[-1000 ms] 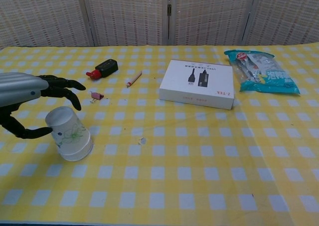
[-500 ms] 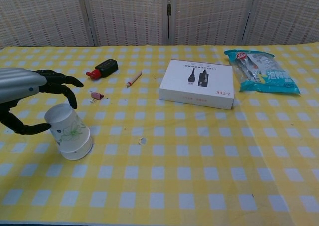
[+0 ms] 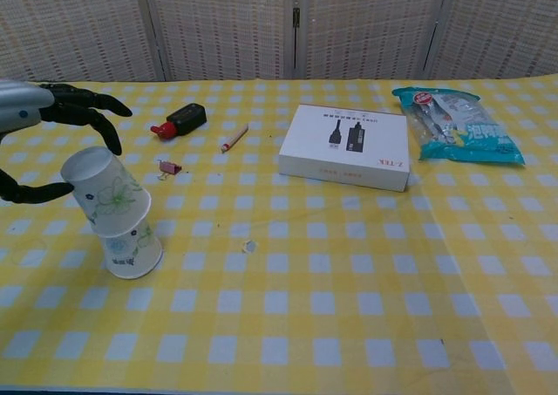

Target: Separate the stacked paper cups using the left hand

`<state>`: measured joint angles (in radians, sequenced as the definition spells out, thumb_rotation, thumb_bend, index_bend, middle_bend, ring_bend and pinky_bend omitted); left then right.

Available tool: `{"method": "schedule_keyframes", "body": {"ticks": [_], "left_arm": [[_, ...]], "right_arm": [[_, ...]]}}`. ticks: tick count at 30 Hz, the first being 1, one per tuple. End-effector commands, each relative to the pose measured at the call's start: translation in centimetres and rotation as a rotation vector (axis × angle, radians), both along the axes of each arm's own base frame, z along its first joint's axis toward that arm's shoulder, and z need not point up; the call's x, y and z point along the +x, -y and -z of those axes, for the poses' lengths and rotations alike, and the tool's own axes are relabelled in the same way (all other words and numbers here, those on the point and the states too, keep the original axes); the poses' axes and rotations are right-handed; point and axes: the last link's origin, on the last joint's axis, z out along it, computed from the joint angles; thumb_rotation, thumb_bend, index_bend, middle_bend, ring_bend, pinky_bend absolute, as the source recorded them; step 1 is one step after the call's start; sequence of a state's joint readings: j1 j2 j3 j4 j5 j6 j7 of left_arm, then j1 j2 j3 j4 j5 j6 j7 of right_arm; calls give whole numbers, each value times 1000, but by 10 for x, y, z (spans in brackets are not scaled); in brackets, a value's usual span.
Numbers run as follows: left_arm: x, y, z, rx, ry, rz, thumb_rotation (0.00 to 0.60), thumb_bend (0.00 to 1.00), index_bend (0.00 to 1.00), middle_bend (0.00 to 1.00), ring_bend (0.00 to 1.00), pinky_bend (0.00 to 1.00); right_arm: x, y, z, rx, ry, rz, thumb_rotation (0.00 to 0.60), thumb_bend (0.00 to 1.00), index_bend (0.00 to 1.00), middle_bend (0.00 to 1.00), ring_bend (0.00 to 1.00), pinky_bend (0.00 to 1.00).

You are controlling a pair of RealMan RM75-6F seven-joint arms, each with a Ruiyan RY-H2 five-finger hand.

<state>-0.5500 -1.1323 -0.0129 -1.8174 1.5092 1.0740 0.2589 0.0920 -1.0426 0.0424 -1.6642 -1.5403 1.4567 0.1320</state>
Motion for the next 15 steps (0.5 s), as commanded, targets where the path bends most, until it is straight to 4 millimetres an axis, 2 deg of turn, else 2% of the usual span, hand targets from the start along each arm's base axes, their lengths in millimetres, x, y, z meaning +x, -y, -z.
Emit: {"method": "schedule_keyframes", "body": {"ticks": [1, 7, 11, 15], "left_arm": [[3, 3, -12, 23, 31, 3, 600, 441, 380, 117, 92, 0], [-2, 8, -32, 84, 57, -12, 600, 441, 380, 119, 93, 0], [-16, 10, -42, 120, 33, -54, 600, 441, 380, 119, 92, 0], [-32, 18, -41, 120, -10, -106, 600, 441, 380, 119, 92, 0]], "right_arm": [[0, 0, 0, 1, 1, 0, 600, 303, 0, 1, 87, 0], [-1, 0, 0, 1, 0, -1, 600, 302, 0, 1, 87, 0], [0, 1, 0, 2, 1, -4, 600, 303, 0, 1, 87, 0], [1, 2, 1, 7, 1, -6, 600, 303, 0, 1, 87, 0]]}}
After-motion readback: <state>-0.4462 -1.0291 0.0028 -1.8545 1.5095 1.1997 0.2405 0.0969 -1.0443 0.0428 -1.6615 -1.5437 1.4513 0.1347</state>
